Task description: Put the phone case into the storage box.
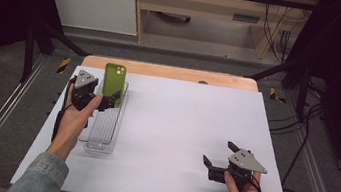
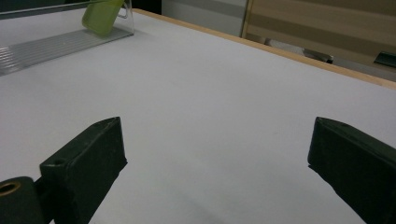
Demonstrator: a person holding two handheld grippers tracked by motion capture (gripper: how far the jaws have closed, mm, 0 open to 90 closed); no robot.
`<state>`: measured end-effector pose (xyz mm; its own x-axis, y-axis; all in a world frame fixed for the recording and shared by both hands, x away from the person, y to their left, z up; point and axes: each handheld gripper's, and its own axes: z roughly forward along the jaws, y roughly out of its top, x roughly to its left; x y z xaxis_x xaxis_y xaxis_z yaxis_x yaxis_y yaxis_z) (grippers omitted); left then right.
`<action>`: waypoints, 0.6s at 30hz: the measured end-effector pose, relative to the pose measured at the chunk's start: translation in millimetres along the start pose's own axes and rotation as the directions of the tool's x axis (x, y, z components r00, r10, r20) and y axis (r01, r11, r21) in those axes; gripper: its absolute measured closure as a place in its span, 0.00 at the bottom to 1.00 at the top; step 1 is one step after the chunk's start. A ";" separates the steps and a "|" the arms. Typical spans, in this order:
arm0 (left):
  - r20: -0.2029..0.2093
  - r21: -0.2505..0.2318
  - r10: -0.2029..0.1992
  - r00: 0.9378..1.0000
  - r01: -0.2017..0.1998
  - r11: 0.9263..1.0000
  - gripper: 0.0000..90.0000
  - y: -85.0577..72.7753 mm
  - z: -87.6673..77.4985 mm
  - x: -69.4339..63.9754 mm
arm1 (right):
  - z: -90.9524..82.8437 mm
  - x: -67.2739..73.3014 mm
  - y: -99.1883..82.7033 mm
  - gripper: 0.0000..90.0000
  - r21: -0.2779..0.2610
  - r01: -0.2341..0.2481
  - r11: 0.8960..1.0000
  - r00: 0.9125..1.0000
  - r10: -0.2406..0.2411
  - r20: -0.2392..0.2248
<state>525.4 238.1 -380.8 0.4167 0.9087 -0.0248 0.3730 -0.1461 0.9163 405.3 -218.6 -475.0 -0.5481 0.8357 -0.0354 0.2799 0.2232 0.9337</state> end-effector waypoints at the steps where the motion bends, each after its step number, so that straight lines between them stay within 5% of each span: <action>1: -0.001 -0.008 0.001 1.000 -0.001 1.000 0.05 0.8 -0.3 -0.5 | -0.1 -0.5 -0.1 0.05 -0.001 -0.001 1.000 1.000 0.001 0.001; 9: 0.042 -0.077 0.008 0.999 -0.005 0.997 0.05 5.1 -9.4 -8.9 | -0.5 -1.3 -0.5 0.05 0.010 -0.004 1.000 1.000 0.004 -0.002; 12: 0.080 -0.112 -0.056 0.995 0.065 0.992 0.05 7.3 -17.4 -10.8 | -0.2 -1.8 -0.7 0.05 0.015 -0.008 1.000 1.000 0.008 -0.008; 18: 0.083 -0.132 -0.025 0.996 0.036 0.991 0.05 11.2 -28.1 -14.3 | 0.5 -1.4 -1.0 0.05 0.021 -0.008 1.000 1.000 0.009 -0.012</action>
<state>500.3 234.4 -358.9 0.4749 0.8763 -0.0806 0.2747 -0.0607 0.9596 406.3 -219.7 -476.0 -0.5551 0.8314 -0.0230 0.3007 0.2264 0.9264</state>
